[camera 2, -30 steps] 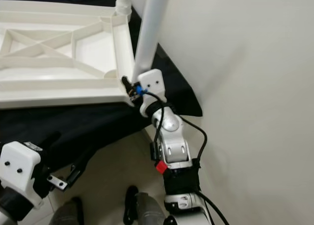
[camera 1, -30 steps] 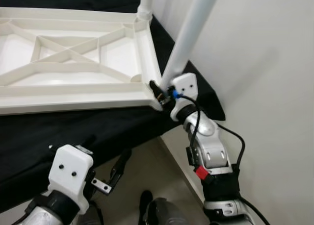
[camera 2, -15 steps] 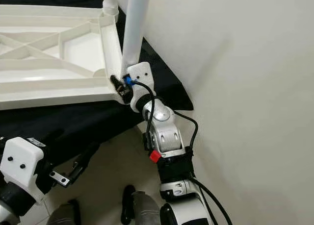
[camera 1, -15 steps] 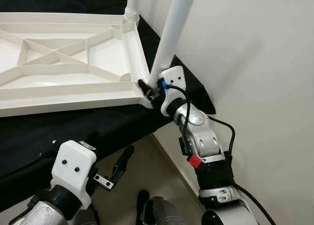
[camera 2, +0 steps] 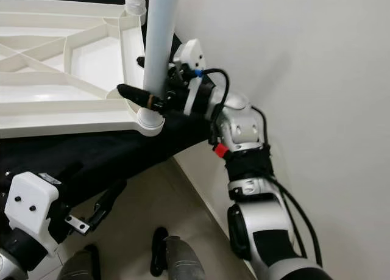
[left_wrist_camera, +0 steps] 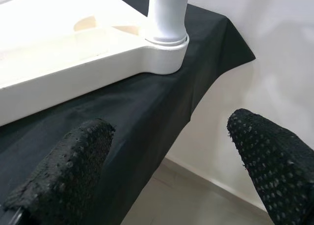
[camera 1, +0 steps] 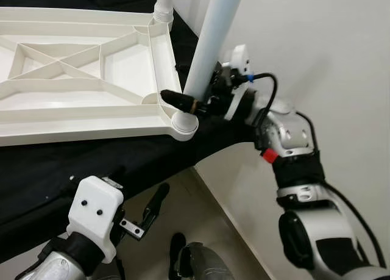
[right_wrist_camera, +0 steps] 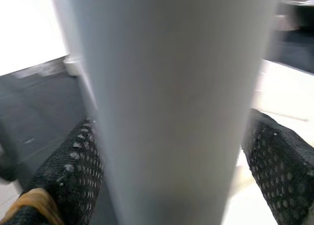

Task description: Building children table

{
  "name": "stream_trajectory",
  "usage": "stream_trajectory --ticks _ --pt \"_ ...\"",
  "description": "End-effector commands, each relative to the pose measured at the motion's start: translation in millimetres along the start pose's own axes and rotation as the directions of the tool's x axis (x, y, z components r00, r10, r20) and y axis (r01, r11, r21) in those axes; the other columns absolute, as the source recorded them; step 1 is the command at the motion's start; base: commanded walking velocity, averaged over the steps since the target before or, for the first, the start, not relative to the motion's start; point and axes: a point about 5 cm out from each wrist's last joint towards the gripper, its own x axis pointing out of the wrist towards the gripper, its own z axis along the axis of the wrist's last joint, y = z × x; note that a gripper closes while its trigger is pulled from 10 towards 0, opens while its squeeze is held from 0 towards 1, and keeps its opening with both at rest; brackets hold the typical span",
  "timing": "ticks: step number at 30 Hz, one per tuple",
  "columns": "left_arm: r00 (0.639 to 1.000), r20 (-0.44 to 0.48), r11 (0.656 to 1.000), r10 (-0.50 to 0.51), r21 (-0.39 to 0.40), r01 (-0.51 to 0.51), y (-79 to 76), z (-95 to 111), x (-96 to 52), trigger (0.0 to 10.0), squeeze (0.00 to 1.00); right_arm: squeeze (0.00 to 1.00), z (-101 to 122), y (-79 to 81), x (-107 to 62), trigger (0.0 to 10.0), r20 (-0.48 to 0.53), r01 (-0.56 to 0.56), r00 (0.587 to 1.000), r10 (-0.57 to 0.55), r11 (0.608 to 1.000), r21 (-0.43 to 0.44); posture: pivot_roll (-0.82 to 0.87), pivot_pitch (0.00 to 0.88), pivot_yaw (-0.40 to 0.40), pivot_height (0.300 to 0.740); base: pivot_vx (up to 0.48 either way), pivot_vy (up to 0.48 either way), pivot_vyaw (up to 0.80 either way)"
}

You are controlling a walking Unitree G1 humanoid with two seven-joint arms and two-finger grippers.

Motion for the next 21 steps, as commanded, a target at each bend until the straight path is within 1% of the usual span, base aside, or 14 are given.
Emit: stream_trajectory --ticks 1,3,4,8,9,12,13,16,17,19,20,21 --pt "1.0 -0.017 1.0 -0.01 -0.023 0.009 -4.0 -3 -2.1 10.0 0.0 0.0 -8 1.7 -2.5 10.0 -0.036 -0.078 0.996 0.078 0.997 0.005 0.14 0.33 -0.228 0.74 0.0 0.0 0.0" --pt "1.0 -0.017 1.0 -0.008 -0.022 0.008 -3.8 -3 -2.2 10.0 0.0 0.0 -8 0.5 -2.8 10.0 -0.036 -0.097 0.995 0.097 0.995 0.008 0.14 0.329 -0.23 0.74 0.0 0.0 0.0" --pt "1.0 -0.017 1.0 -0.006 -0.02 0.005 -3.7 -3 -2.5 10.0 0.0 0.0 -8 -1.7 -2.7 0.0 -0.026 -0.099 0.995 0.099 0.995 0.007 0.15 0.327 -0.231 0.74 0.0 0.0 0.0" --pt "1.0 -0.017 1.0 -0.002 -0.018 0.002 -3.5 -3 -3.1 10.0 0.0 0.0 -10 -2.2 -3.4 0.0 -0.017 -0.117 0.993 0.117 0.993 0.014 0.15 0.322 -0.232 0.74 0.0 0.0 0.0" --pt "1.0 -0.017 1.0 0.002 -0.016 -0.002 -3.2 -3 -3.7 10.0 0.0 0.0 -12 -3.3 -4.2 0.0 -0.007 -0.125 0.992 0.125 0.992 0.029 0.15 0.318 -0.231 0.74 0.0 0.0 0.0" --pt "1.0 -0.017 1.0 0.003 -0.016 -0.003 -3.1 -4 -3.8 10.0 0.0 0.0 -12 -3.8 -4.3 0.0 -0.004 -0.121 0.993 0.122 0.992 0.032 0.15 0.318 -0.231 0.74 0.0 0.0 0.0" --pt "1.0 -0.016 1.0 0.002 -0.016 -0.002 -3.2 -3 -3.5 10.0 0.0 0.0 -14 -4.9 -5.4 0.0 0.006 -0.104 0.995 0.104 0.994 0.045 0.15 0.32 -0.231 0.74 0.0 0.0 0.0" --pt "1.0 -0.016 1.0 0.0 -0.016 -0.001 -3.2 -3 -3.4 10.0 0.0 0.0 -15 -5.3 -5.9 0.0 0.008 -0.094 0.996 0.094 0.994 0.049 0.15 0.32 -0.231 0.74 0.0 0.0 0.0" --pt "1.0 -0.015 1.0 0.0 -0.018 0.0 -3.5 -3 -3.5 10.0 0.0 0.0 -19 -5.0 -8.2 0.0 0.004 -0.069 0.998 0.068 0.996 0.058 0.14 0.318 -0.229 0.74 0.0 0.0 0.0" --pt "1.0 -0.015 1.0 0.0 -0.018 0.0 -3.5 -3 -3.5 10.0 0.0 0.0 -19 -5.0 -8.2 0.0 0.004 -0.069 0.998 0.068 0.996 0.058 0.14 0.318 -0.229 0.74 0.0 0.0 0.0" --pt "1.0 -0.015 1.0 -0.001 -0.019 0.0 -3.6 -3 -3.7 10.0 0.0 0.0 -23 -4.1 -9.9 0.0 -0.008 -0.041 0.999 0.042 0.997 0.063 0.14 0.317 -0.231 0.74 0.0 0.0 0.0" --pt "1.0 -0.015 1.0 -0.001 -0.019 0.0 -3.6 -3 -3.7 10.0 0.0 0.0 -23 -4.1 -9.9 0.0 -0.008 -0.041 0.999 0.042 0.997 0.063 0.14 0.317 -0.231 0.74 0.0 0.0 0.0"
